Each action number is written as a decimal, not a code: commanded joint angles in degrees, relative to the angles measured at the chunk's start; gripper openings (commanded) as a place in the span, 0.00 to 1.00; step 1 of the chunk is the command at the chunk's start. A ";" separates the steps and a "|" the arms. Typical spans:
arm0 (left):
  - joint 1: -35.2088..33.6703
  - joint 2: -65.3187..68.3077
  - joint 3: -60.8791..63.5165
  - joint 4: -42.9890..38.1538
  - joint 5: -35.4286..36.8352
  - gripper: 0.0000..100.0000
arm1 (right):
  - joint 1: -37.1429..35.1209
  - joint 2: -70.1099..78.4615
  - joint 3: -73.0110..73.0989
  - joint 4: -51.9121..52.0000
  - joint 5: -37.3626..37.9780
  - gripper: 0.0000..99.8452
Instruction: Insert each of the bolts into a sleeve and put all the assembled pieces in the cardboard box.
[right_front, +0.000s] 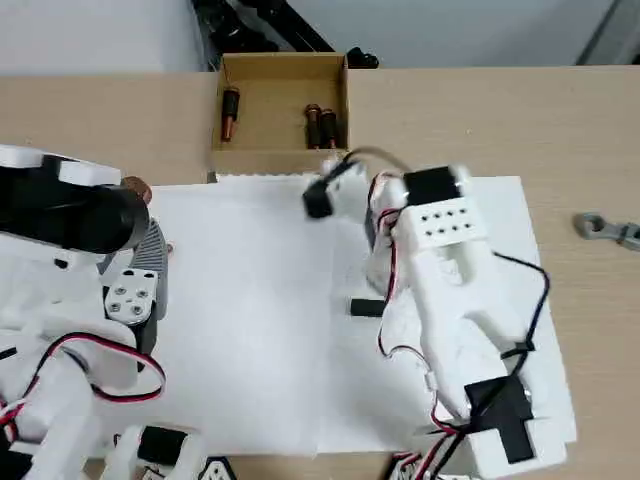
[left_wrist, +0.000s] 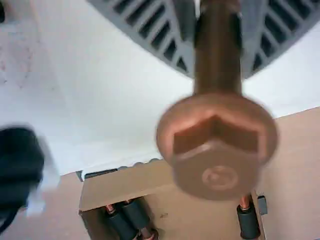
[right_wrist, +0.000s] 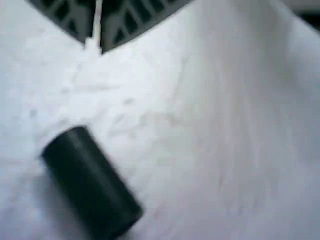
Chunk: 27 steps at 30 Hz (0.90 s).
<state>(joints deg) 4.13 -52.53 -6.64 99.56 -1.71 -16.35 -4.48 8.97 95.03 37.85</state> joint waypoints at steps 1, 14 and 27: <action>-0.70 0.00 -0.04 -0.62 -0.35 0.01 | 0.92 -1.10 0.35 0.48 9.58 0.00; -0.70 0.09 -0.04 -0.53 -0.09 0.01 | 9.63 -0.75 -8.44 0.22 19.78 0.11; -0.70 0.53 0.04 -0.88 -0.35 0.01 | 9.54 5.32 -8.35 -0.75 25.14 0.17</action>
<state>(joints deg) 4.13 -52.62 -6.46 99.56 -1.89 -7.38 -0.53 2.99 94.95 61.67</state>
